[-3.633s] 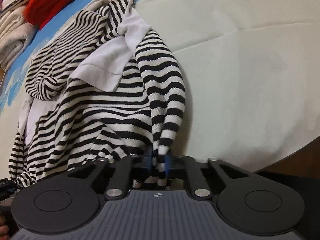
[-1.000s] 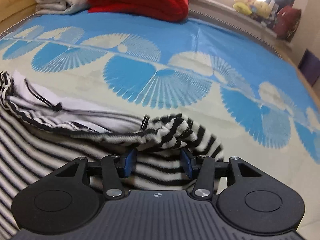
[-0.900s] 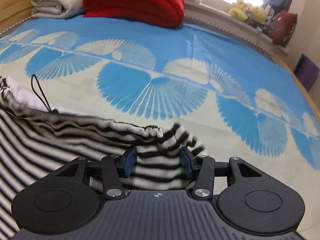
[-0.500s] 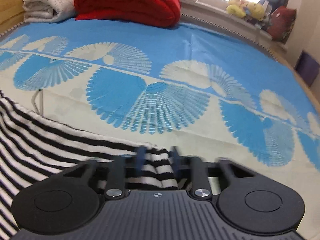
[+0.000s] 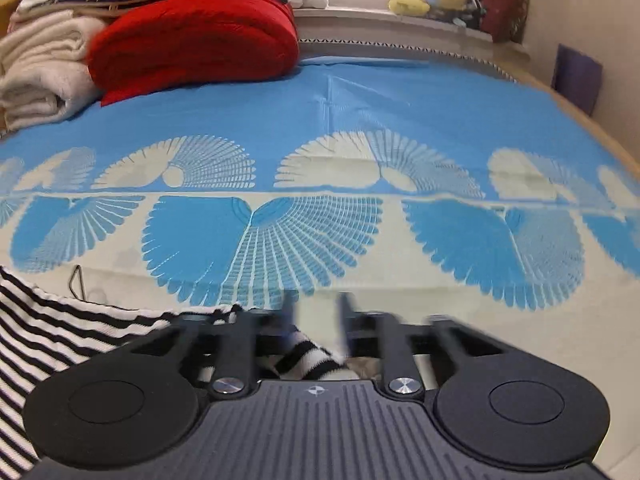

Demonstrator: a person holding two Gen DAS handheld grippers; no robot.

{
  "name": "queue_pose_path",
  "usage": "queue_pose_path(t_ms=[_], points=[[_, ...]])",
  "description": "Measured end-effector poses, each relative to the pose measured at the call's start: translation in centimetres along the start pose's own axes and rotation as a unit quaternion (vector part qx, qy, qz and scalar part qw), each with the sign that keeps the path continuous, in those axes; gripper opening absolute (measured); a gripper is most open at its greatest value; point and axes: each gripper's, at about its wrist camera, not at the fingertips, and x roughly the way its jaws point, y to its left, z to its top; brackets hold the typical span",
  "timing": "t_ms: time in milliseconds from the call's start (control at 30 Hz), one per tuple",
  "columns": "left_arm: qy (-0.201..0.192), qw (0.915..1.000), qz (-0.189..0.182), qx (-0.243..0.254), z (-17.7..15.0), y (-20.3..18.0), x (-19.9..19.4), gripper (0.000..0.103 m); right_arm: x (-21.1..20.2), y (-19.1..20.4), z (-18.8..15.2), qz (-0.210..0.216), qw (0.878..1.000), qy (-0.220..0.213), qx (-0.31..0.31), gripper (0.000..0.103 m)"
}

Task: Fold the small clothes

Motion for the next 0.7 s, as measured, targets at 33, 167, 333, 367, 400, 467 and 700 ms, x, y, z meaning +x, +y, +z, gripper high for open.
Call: queue_pose_path(t_ms=[33,167,333,367,400,467,700], points=[[0.009,0.9998,-0.004,-0.014,-0.1,0.5,0.1,0.058,0.0,-0.3,-0.3,0.009,1.0,0.006,0.01,0.052],[0.036,0.9985,-0.008,-0.04,-0.8,2.1,0.5,0.058,1.4,-1.0,-1.1,0.038,0.998,0.055,0.012,0.05],[0.02,0.9979,-0.02,-0.057,-0.7,2.4,0.4,0.058,0.5,0.2,-0.8,0.046,0.998,0.034,-0.027,0.029],[0.017,0.9977,-0.024,-0.061,-0.5,2.2,0.6,0.058,0.2,0.3,-0.6,0.043,0.998,0.026,-0.033,0.029],[0.014,0.9976,-0.027,-0.062,-0.3,2.1,0.6,0.058,-0.2,0.3,-0.3,0.041,0.998,0.02,-0.036,0.029],[0.012,0.9976,-0.031,-0.061,0.1,1.5,0.9,0.058,-0.9,-0.2,0.4,0.049,0.998,0.006,-0.03,0.041],[0.018,0.9982,-0.024,-0.051,0.6,0.6,2.4,0.039,1.6,1.0,-0.9,0.056,0.99,0.071,-0.111,0.057]])
